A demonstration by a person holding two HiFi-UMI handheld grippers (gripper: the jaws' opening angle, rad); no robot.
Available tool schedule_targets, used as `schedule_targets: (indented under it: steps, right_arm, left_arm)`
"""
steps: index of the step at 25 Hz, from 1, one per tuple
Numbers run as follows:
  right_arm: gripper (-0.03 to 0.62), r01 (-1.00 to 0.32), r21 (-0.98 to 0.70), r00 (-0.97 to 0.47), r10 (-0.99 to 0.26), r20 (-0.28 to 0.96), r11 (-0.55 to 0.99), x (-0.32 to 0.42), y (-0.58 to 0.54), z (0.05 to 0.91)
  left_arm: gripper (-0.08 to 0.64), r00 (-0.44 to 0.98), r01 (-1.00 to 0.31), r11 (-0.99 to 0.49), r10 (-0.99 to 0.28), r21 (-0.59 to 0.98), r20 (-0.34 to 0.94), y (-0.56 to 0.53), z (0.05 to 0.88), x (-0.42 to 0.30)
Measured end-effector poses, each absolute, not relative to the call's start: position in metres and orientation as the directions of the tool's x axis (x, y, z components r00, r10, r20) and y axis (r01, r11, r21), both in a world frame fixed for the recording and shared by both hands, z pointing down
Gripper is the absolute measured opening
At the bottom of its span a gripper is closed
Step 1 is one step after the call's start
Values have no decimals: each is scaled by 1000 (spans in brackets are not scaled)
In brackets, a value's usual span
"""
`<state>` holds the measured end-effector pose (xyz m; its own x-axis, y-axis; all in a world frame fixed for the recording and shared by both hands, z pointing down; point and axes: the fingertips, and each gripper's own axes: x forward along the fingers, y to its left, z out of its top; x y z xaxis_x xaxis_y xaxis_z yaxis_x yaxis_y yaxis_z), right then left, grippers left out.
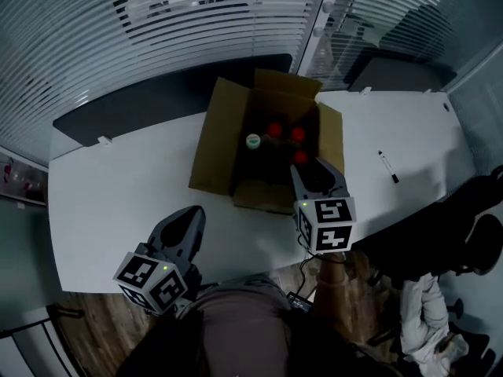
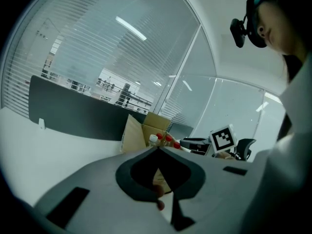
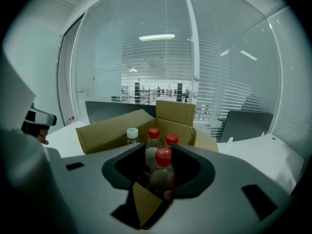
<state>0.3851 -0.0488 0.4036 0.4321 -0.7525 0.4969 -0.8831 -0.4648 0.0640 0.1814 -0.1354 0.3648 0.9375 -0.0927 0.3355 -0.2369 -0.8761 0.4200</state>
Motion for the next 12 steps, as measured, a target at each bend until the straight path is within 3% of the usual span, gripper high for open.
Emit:
schedule_targets:
  steps: [12]
  right_arm:
    - [169, -872, 103, 429, -643, 635, -480, 404, -61, 437]
  left_arm:
    - [9, 926, -222, -863, -41, 453, 375, -162, 379, 202]
